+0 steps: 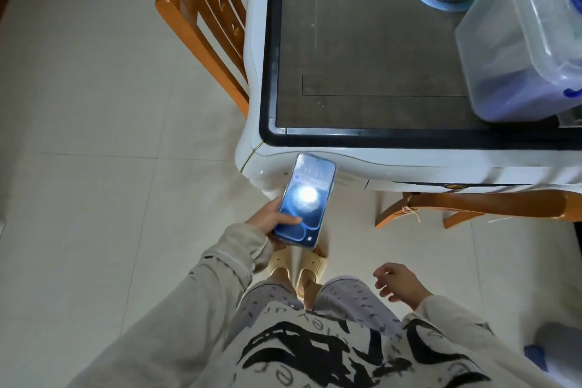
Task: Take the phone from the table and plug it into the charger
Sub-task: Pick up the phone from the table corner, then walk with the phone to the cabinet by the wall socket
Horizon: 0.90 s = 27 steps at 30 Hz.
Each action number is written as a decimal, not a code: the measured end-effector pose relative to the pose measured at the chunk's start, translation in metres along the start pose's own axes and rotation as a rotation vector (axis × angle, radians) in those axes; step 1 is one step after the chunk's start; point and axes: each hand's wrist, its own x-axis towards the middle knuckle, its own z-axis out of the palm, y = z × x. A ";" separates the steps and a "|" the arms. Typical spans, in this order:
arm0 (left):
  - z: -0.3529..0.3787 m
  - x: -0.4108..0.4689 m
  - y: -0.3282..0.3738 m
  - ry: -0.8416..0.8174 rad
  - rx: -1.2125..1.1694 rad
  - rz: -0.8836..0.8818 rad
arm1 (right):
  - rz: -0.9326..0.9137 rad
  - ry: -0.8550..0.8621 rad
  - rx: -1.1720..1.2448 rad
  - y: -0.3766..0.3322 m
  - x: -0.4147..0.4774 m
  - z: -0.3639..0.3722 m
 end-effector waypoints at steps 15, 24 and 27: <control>-0.083 0.023 -0.047 0.357 1.231 -0.137 | 0.141 0.225 0.579 0.062 -0.048 0.026; -0.096 0.054 -0.015 0.045 1.831 -0.059 | 0.373 0.426 1.035 0.087 -0.096 0.170; -0.072 0.059 -0.017 -0.067 1.862 0.009 | 0.442 0.413 1.144 0.083 -0.107 0.233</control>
